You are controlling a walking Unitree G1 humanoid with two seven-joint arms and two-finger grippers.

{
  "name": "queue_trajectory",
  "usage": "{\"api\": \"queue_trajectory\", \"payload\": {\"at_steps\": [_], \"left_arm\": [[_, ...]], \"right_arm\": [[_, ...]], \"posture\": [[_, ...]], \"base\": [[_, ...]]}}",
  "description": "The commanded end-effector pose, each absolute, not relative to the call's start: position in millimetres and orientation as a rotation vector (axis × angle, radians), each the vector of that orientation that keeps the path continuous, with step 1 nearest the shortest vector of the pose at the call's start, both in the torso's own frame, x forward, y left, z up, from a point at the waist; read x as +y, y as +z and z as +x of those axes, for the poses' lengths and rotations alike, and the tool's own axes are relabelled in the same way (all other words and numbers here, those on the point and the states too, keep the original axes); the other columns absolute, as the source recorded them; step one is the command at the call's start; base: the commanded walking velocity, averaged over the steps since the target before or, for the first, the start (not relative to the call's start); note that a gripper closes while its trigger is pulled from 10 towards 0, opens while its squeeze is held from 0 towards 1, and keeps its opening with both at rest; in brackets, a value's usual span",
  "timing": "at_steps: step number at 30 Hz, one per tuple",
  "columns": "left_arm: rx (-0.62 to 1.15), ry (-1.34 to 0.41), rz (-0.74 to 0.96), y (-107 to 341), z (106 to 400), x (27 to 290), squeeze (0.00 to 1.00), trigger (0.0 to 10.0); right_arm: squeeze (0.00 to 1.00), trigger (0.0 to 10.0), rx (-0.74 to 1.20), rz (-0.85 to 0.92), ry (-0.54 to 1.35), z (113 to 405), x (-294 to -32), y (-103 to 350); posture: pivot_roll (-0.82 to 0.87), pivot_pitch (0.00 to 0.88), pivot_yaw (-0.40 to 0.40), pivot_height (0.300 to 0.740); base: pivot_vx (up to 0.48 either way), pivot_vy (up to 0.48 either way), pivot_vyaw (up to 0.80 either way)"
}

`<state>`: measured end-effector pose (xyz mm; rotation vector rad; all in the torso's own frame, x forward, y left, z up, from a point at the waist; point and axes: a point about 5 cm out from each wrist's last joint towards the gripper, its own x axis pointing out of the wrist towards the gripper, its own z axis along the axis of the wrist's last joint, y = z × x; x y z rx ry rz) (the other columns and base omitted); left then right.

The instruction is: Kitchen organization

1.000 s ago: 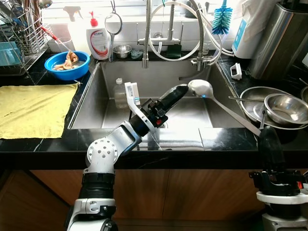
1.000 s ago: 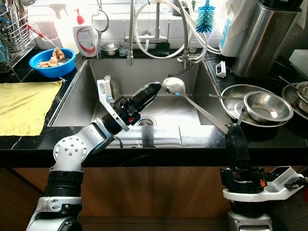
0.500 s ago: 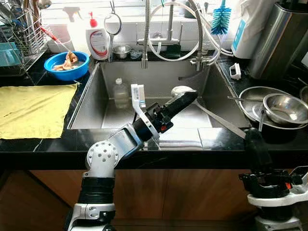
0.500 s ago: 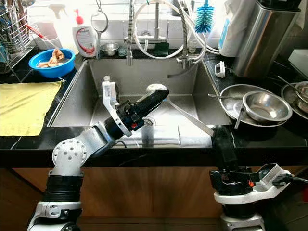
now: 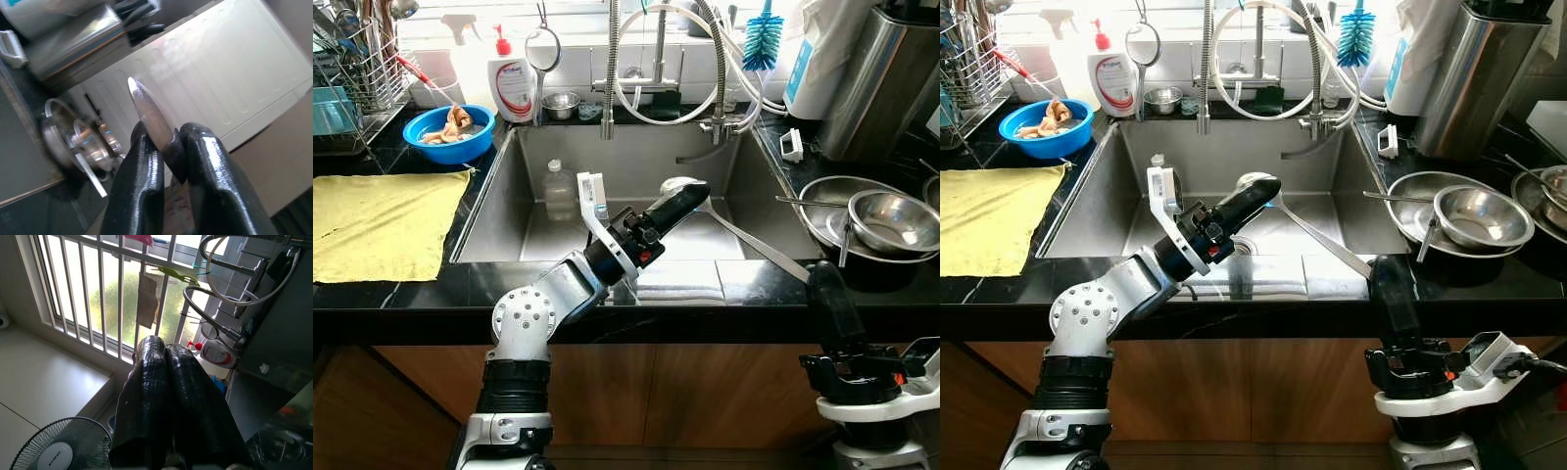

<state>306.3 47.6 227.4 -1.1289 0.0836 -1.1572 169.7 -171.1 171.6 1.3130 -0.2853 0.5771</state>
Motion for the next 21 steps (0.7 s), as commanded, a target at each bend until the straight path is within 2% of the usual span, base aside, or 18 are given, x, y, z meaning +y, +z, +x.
{"api": "queue_trajectory", "payload": {"at_steps": [1,9,10,11,21], "left_arm": [[0.048,-1.077,-1.150,230,315,57,0.00,0.0],[0.036,-1.059,-1.185,231,318,62,0.00,0.0],[0.040,-1.057,-1.189,231,318,62,0.00,0.0],[0.040,-1.056,-1.190,231,318,62,0.00,0.0],[0.029,-1.013,-1.201,231,324,68,0.00,0.0]], "right_arm": [[0.00,10.0,-0.317,1.268,0.601,168,-172,178],[0.00,10.0,-0.352,1.174,0.572,168,-170,181],[0.53,10.0,-0.345,1.182,0.552,170,-171,179],[1.00,10.0,-0.351,1.182,0.553,170,-171,180],[1.00,10.0,-0.347,1.169,0.522,173,-172,177]], "posture": [[-0.05,0.000,0.013,0.740],[-0.05,0.000,0.014,0.740],[-0.05,0.000,0.013,0.740],[-0.05,0.000,0.013,0.740],[-0.05,0.000,0.017,0.740]], "base": [[0.000,0.000,0.00],[0.000,0.000,0.00],[0.000,0.000,0.00],[0.000,0.000,0.00],[0.000,0.000,0.00]]}}
